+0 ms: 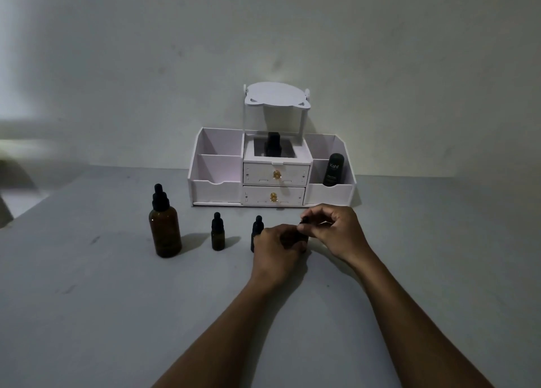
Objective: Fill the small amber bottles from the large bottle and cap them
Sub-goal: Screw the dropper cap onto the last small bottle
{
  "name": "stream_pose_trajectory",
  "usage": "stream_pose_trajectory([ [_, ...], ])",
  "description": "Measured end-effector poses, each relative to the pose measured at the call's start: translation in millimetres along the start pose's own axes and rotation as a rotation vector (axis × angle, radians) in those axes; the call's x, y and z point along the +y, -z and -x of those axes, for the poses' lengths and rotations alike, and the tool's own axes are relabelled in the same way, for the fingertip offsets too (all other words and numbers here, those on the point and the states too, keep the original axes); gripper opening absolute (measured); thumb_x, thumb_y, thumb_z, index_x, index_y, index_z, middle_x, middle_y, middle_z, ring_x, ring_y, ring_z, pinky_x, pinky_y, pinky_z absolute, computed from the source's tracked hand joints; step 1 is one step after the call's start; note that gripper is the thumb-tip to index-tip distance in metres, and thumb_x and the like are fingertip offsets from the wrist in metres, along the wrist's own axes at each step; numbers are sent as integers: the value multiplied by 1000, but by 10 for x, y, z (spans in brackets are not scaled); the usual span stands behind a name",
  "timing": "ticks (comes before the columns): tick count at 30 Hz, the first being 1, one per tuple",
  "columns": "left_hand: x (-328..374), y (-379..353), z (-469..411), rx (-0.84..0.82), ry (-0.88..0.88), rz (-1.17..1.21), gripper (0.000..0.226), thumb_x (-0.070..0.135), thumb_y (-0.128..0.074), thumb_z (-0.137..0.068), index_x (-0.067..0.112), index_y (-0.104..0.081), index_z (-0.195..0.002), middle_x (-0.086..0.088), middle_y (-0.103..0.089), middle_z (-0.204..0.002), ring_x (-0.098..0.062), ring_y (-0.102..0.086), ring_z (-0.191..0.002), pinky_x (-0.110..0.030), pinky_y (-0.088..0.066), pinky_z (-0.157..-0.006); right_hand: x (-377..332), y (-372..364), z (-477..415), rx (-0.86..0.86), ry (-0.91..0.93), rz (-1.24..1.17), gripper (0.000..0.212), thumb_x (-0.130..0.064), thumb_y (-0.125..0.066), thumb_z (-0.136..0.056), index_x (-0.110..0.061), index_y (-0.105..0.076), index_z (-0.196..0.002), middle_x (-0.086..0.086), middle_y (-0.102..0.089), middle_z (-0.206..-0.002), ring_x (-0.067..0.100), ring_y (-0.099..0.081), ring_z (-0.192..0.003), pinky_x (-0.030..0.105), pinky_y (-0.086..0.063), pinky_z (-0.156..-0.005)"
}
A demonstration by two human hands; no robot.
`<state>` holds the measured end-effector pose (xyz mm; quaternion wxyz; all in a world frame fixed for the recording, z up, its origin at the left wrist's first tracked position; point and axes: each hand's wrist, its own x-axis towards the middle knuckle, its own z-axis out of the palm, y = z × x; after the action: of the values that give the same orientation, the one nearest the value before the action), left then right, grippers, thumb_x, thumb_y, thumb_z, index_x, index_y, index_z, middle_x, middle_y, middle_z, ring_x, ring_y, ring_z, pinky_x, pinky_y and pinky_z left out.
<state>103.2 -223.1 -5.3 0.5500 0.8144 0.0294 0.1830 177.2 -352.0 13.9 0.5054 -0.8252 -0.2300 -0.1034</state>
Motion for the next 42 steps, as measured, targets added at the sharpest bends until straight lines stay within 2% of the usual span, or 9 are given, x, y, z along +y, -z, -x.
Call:
stream_pose_trajectory([
  [7,43,6,43,-13,24,24,27,2,-65,-90,15,-71,-114,11,-70,-101,9,-63,-72,3,-42,-58,19,17,8,-10,13,20,22,-15,-84,-77,-18,-77,-98,-9,-75,-91,4,-71,-85,14,-56,-76],
  [10,74,33,112,-11,90,84,40,9,-72,-88,19,-64,-125,8,-68,-113,1,-67,-94,0,-45,-56,-15,20,41,-4,43,54,27,-18,-84,-78,-23,-75,-103,-12,-73,-94,-1,-68,-86,11,-55,-72],
  [16,61,312,412,-19,107,35,53,26,-73,-87,32,-52,-136,10,-60,-126,-2,-57,-108,-15,-51,-89,-189,102,88,160,120,-16,26,-18,-80,-81,-26,-73,-105,-9,-73,-97,4,-68,-84,13,-55,-70],
  [18,43,523,519,-8,73,14,48,30,-73,-86,35,-56,-131,16,-61,-121,1,-59,-105,-14,-52,-85,-298,72,119,203,138,-81,23,-15,-78,-82,-24,-73,-103,-7,-74,-96,8,-68,-85,10,-54,-71],
  [23,-29,1271,603,243,-83,-7,29,31,-74,-84,34,-65,-112,14,-69,-107,2,-67,-93,-18,-57,-77,-768,-260,165,184,315,-140,19,-9,-75,-84,-19,-74,-99,-7,-74,-94,14,-70,-84,23,-58,-73],
  [29,-282,2006,365,605,-222,-31,30,31,-82,-77,19,-73,-104,11,-73,-92,-5,-69,-85,-17,-56,-70,-1341,-914,-24,-141,324,-175,30,-17,-74,-87,-22,-70,-115,-9,-71,-107,7,-68,-98,23,-59,-80],
  [33,-562,2205,136,516,-159,-86,54,36,-86,-72,25,-67,-122,16,-68,-111,3,-65,-101,-14,-54,-77,-1561,-1377,-207,-225,288,-146,43,-22,-73,-88,-25,-62,-130,-14,-67,-121,-2,-62,-107,14,-54,-79],
  [37,-771,2280,28,342,-87,-87,64,34,-87,-68,27,-65,-128,13,-68,-121,2,-64,-107,-22,-56,-87,-1592,-1663,-293,-272,284,-93,40,-18,-72,-89,-22,-66,-128,-9,-70,-122,2,-63,-112,25,-55,-93],
  [42,-820,2289,37,209,-34,-43,47,24,-83,-72,19,-73,-117,7,-76,-104,-7,-71,-96,-33,-58,-90,-1538,-1756,-341,-203,302,-70,32,-10,-76,-85,-19,-73,-116,-9,-75,-102,-2,-68,-91,13,-53,-82],
])
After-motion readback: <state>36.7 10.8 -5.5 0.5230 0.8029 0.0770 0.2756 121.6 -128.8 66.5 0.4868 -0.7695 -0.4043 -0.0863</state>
